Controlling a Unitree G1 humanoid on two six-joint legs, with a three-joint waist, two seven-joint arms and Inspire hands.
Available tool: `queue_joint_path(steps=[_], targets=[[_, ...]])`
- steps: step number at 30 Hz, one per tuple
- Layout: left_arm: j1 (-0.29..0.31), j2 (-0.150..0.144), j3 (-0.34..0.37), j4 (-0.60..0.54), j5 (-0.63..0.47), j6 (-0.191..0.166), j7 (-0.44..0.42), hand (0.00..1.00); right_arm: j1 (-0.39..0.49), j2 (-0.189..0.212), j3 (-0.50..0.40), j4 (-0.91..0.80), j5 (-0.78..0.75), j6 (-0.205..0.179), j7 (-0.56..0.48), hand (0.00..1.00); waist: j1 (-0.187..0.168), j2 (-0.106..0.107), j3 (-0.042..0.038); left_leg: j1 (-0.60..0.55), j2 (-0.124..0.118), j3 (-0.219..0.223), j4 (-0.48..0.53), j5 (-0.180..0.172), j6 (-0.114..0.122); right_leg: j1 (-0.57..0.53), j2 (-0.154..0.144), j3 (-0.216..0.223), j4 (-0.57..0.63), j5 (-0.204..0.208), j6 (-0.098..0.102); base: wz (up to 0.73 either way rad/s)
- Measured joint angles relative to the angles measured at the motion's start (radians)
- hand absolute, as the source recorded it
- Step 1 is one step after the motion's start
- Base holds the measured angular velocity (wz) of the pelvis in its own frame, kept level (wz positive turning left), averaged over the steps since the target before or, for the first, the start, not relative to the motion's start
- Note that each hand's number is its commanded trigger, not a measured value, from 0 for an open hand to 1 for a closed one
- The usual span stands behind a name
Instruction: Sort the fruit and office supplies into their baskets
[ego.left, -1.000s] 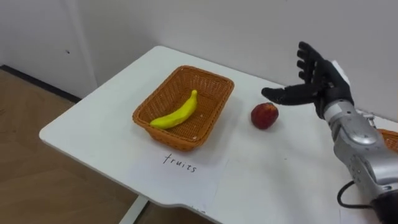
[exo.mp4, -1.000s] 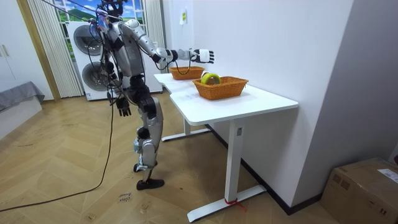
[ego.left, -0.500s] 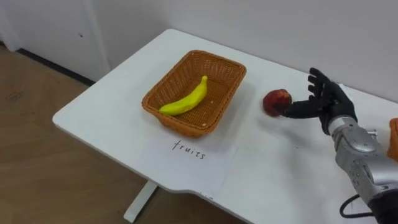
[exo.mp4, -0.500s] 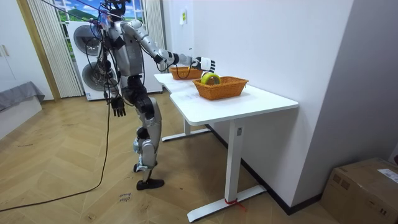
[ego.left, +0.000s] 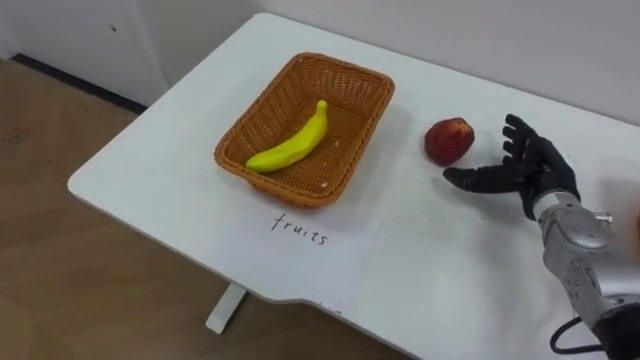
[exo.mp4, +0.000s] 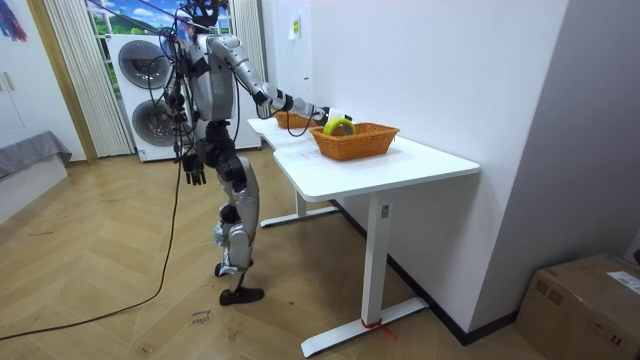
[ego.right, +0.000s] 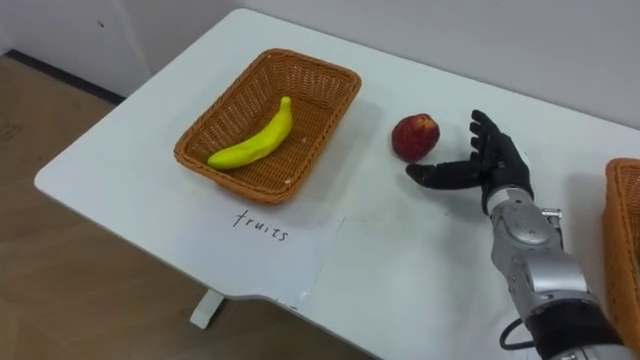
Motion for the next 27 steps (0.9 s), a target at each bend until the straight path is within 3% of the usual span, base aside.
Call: queue_joint_path(steps=[3, 19, 27], targets=[[0.0, 0.0, -0.002, 0.0, -0.001, 0.0, -0.001, 0.0, -0.001, 0.0, 0.0, 0.0, -0.001, 0.0, 0.0, 0.0, 0.001, -0.002, 0.0027, -0.005, 0.0, -0.001, 0.001, 0.0, 0.0, -0.001, 0.0, -0.001, 0.001, 0.0, 0.0, 0.0], [0.0, 0.002, -0.018, -0.007, -0.039, 0.0, -0.013, 0.0, -0.025, 0.0, 0.01, -0.004, -0.016, -0.001, 0.001, 0.0, 0.007, -0.003, 0.0012, -0.036, 0.002, 0.003, 0.025, 0.0, 0.0, -0.033, -0.004, 0.009, 0.026, -0.004, -0.006, 0.0], [-0.015, 0.024, -0.022, -0.008, -0.106, -0.03, -0.022, 0.0, -0.049, 0.001, 0.11, -0.009, -0.019, -0.001, 0.001, 0.0, 0.037, 0.0, 0.0038, -0.019, 0.007, 0.018, 0.029, 0.0, 0.0, -0.03, -0.011, 0.014, 0.051, -0.013, -0.01, -0.04]])
